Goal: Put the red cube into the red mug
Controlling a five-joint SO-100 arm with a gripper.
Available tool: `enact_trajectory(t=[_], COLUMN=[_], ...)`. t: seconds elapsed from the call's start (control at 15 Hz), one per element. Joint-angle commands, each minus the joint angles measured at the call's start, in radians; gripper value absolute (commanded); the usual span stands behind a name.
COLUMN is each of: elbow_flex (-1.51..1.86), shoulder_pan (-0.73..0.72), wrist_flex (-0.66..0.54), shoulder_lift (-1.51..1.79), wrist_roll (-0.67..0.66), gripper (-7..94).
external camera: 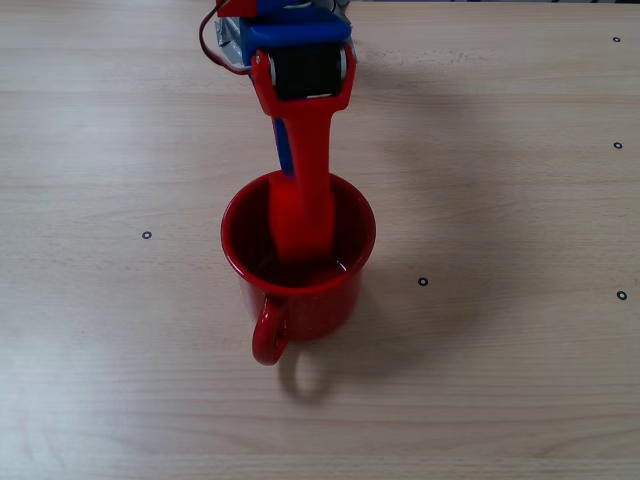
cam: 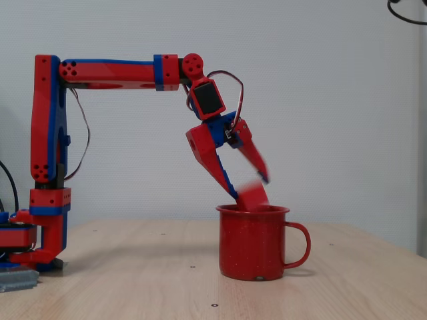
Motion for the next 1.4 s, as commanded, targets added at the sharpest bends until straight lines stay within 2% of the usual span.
enact_trajectory(t=[0.0,0.13,0.47,0.53,0.73,0.93,1.33], elbow_flex=[-0.02,-0.023,-0.037,-0.04,-0.064,-0.107,0.086], shoulder_pan=[-0.006,-0.009,-0.009,-0.009,-0.002,0.006,0.043], wrist_flex=[0.015,0.008,0.014,0.012,0.012,0.069,0.103], shoulder_lift=[0.121,0.12,0.118,0.12,0.137,0.19,0.62], wrist_roll=[-0.006,-0.008,-0.005,-0.005,0.014,0.014,-0.051], gripper=[40,43,42,38,0,0,0])
